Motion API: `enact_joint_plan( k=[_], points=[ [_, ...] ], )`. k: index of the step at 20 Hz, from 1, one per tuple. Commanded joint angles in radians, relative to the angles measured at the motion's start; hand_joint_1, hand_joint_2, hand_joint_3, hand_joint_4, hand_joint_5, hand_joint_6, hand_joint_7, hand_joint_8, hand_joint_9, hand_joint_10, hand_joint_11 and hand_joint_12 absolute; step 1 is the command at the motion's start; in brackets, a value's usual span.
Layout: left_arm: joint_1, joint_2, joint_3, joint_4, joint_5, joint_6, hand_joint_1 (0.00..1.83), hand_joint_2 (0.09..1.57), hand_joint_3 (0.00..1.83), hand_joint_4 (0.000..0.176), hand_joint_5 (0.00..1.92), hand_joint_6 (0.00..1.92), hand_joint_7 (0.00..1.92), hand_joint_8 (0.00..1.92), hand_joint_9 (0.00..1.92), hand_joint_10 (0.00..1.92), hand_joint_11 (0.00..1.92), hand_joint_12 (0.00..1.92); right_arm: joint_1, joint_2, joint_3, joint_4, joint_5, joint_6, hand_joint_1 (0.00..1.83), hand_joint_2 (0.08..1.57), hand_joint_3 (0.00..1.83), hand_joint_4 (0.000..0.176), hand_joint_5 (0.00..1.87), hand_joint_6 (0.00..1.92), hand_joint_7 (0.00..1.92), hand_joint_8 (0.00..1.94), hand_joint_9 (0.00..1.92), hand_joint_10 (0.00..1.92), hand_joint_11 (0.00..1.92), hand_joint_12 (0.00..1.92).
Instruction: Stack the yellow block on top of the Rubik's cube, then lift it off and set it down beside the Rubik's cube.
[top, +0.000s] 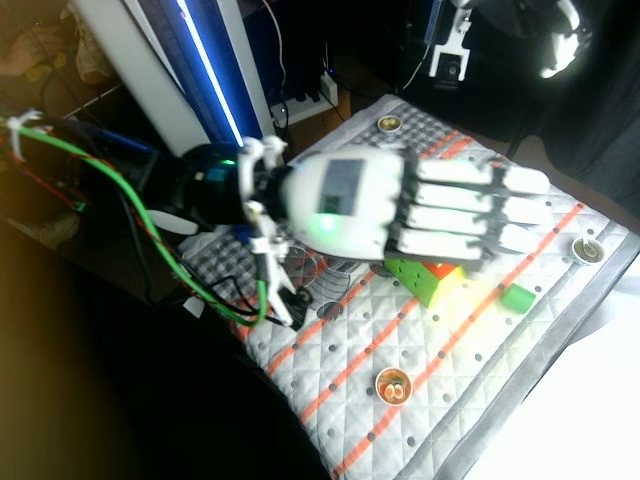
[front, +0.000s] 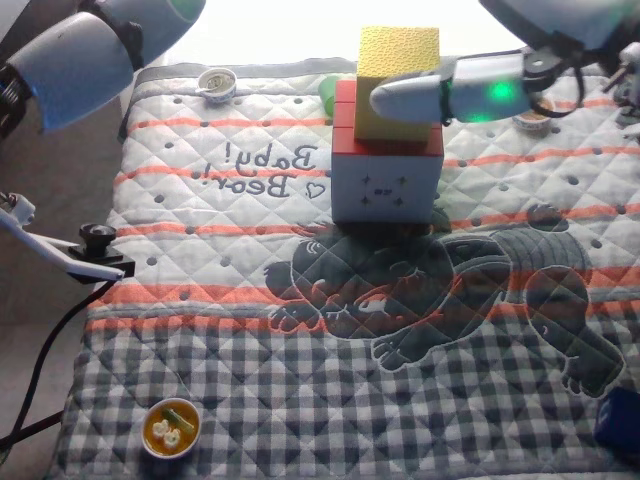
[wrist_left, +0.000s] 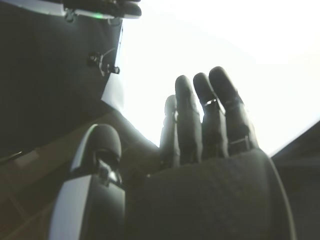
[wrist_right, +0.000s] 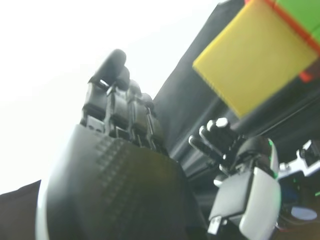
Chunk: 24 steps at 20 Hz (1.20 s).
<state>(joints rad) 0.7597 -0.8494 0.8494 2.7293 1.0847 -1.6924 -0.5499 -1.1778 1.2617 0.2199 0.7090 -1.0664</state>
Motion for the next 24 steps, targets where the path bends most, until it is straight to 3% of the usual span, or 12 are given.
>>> enact_joint_plan(
  k=[1, 5, 8, 9, 10, 11, 12, 13, 14, 17, 19, 24],
  points=[
    [-0.005, 0.005, -0.002, 0.025, 0.130, -0.008, 0.34, 1.30, 0.00, 0.022, 0.34, 0.01, 0.41, 0.14, 0.18, 0.79, 0.00, 1.51, 0.021, -0.006, 0.010, -0.007, 0.073, 0.005, 0.45, 0.87, 0.03, 0.000, 0.07, 0.01, 0.08, 0.01, 0.05, 0.07, 0.00, 0.58],
    [0.000, 0.005, -0.005, 0.023, 0.140, -0.012, 0.41, 1.31, 0.00, 0.000, 0.38, 0.01, 0.44, 0.11, 0.19, 0.80, 0.00, 1.50, 0.022, -0.029, 0.032, -0.007, 0.025, 0.005, 0.46, 0.85, 0.00, 0.000, 0.21, 0.01, 0.19, 0.01, 0.14, 0.05, 0.00, 0.68],
    [0.008, 0.005, -0.006, 0.023, 0.150, -0.024, 0.50, 1.34, 0.00, 0.000, 0.40, 0.01, 0.48, 0.14, 0.18, 0.91, 0.00, 1.55, 0.022, -0.032, 0.036, -0.007, 0.007, 0.005, 0.47, 0.98, 0.03, 0.000, 0.21, 0.00, 0.23, 0.00, 0.18, 0.03, 0.00, 0.84],
    [0.010, 0.005, -0.006, 0.023, 0.152, -0.029, 0.55, 1.35, 0.00, 0.000, 0.40, 0.01, 0.46, 0.16, 0.15, 0.95, 0.00, 1.54, 0.022, -0.032, 0.037, -0.007, 0.004, 0.005, 0.52, 1.04, 0.02, 0.000, 0.28, 0.01, 0.32, 0.03, 0.28, 0.09, 0.00, 1.25],
    [0.013, 0.005, -0.006, 0.023, 0.155, -0.033, 0.56, 1.35, 0.00, 0.000, 0.40, 0.01, 0.45, 0.16, 0.15, 0.95, 0.00, 1.53, 0.022, -0.033, 0.037, -0.007, 0.003, 0.005, 0.56, 1.09, 0.01, 0.000, 0.35, 0.02, 0.44, 0.03, 0.28, 0.40, 0.00, 1.56],
    [0.014, 0.005, -0.006, 0.023, 0.157, -0.035, 0.58, 1.36, 0.00, 0.000, 0.40, 0.01, 0.45, 0.17, 0.16, 0.95, 0.00, 1.55, 0.022, -0.033, 0.037, -0.007, 0.003, 0.005, 0.76, 1.13, 0.03, 0.000, 0.56, 0.08, 0.51, 0.49, 0.22, 1.18, 0.00, 1.85],
    [0.015, 0.006, -0.006, 0.023, 0.158, -0.037, 0.59, 1.37, 0.00, 0.000, 0.41, 0.01, 0.44, 0.16, 0.17, 0.90, 0.00, 1.54, 0.022, -0.034, 0.038, -0.007, 0.003, 0.005, 1.03, 1.22, 0.00, 0.000, 0.73, 1.04, 0.63, 0.66, 0.35, 1.27, 0.05, 1.90],
    [0.017, 0.005, -0.007, 0.021, 0.159, -0.037, 0.60, 1.37, 0.00, 0.000, 0.41, 0.01, 0.44, 0.17, 0.17, 0.89, 0.00, 1.54, 0.022, -0.034, 0.039, -0.007, 0.003, 0.005, 1.14, 1.23, 0.00, 0.000, 0.83, 1.13, 0.66, 1.35, 0.42, 1.31, 0.10, 1.89],
    [0.019, 0.005, -0.007, 0.019, 0.163, -0.037, 0.60, 1.37, 0.00, 0.000, 0.41, 0.01, 0.43, 0.16, 0.16, 0.88, 0.00, 1.54, 0.022, -0.034, 0.040, -0.007, 0.003, 0.005, 1.15, 1.25, 0.00, 0.000, 0.78, 1.26, 0.68, 1.49, 0.50, 1.40, 0.22, 1.86],
    [0.027, 0.006, -0.009, 0.012, 0.172, -0.039, 0.61, 1.36, 0.00, 0.000, 0.43, 0.01, 0.45, 0.15, 0.20, 0.80, 0.00, 1.52, 0.024, -0.034, 0.042, -0.002, 0.004, 0.005, 1.14, 1.28, 0.00, 0.000, 0.69, 1.34, 0.68, 1.58, 0.44, 1.41, 0.08, 1.83],
    [0.029, 0.006, -0.010, 0.011, 0.174, -0.040, 0.60, 1.36, 0.00, 0.000, 0.43, 0.01, 0.45, 0.15, 0.20, 0.80, 0.00, 1.53, 0.027, -0.033, 0.042, -0.002, 0.008, 0.006, 1.19, 1.28, 0.00, 0.000, 0.60, 1.36, 0.79, 1.52, 0.55, 1.33, 0.20, 1.74],
    [0.039, 0.006, -0.010, 0.002, 0.177, -0.042, 0.59, 1.35, 0.00, 0.000, 0.44, 0.01, 0.47, 0.16, 0.20, 0.84, 0.00, 1.54, 0.029, -0.032, 0.024, -0.004, 0.053, 0.043, 1.17, 1.26, 0.00, 0.000, 0.69, 1.33, 0.78, 1.47, 0.49, 1.43, 0.12, 1.86]
  ],
)
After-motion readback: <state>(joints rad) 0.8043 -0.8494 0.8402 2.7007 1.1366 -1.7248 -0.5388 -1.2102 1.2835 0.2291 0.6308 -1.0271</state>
